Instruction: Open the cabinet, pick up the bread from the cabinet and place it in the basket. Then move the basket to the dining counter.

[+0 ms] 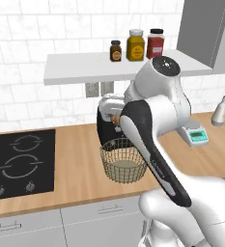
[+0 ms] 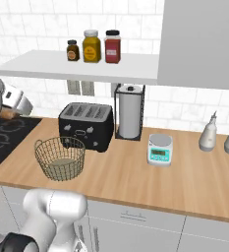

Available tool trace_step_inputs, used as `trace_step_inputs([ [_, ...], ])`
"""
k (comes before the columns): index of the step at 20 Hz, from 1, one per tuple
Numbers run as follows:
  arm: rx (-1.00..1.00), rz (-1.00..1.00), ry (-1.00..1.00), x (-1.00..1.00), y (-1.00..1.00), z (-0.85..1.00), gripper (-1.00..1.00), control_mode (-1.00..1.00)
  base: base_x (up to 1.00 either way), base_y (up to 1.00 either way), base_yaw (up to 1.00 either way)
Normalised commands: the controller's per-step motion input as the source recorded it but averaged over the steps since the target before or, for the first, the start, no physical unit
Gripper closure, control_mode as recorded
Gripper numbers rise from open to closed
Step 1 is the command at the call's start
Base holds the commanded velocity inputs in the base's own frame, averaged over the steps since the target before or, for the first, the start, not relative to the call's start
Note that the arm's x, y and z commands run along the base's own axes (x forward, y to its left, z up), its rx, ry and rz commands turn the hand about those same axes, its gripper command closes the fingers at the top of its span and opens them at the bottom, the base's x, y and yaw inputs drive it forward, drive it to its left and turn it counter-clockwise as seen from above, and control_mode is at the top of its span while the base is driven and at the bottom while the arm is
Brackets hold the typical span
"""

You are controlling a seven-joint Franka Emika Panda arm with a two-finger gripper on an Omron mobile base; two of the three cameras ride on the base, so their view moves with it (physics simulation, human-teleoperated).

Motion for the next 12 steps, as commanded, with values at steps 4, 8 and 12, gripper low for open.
trace_step_inputs([
  [4,0.00,0.00,0.35,-0.23,-0.86,-1.00,1.00,-1.00,0.00,0.00,0.00],
  [8,-0.07,0.00,0.25,0.17,-0.42,-1.00,1.00,-1.00,0.00,0.00,0.00],
  [12,-0.11,-0.01,0.06,0.29,-0.29,-0.91,1.00,-1.00,0.00,0.00,0.00],
])
